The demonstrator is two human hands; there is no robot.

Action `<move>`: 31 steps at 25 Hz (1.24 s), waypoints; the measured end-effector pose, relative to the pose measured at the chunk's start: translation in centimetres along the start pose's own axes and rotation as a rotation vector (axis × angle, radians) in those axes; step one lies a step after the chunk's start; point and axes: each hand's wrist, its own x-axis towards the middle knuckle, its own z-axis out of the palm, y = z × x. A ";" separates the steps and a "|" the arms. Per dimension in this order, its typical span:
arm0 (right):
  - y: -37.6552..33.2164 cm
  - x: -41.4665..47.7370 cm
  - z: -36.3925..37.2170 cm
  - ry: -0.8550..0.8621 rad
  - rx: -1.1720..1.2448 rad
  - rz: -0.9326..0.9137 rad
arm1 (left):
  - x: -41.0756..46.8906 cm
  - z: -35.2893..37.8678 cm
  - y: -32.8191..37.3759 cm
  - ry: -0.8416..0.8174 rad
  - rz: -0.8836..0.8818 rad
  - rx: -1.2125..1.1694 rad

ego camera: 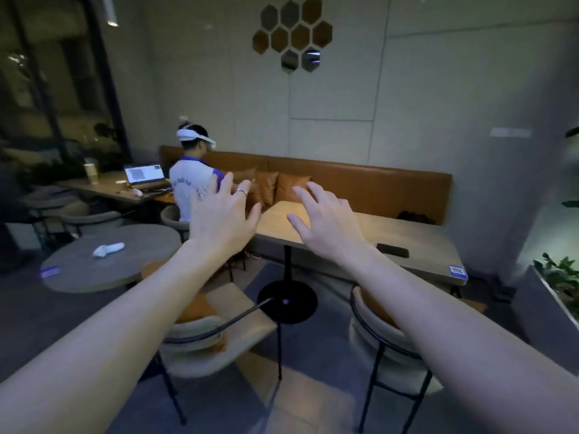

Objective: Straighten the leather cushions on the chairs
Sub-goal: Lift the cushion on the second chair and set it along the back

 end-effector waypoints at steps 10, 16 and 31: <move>-15.6 5.7 6.7 -0.021 0.097 -0.075 | -3.5 -1.7 -16.9 -0.058 -0.223 0.105; -18.2 8.7 17.0 -0.193 0.249 0.056 | -3.9 5.1 -23.0 -0.236 -0.379 -0.005; -20.2 15.4 51.1 -0.777 0.354 0.220 | -0.5 36.5 -36.0 -0.669 -0.577 -0.127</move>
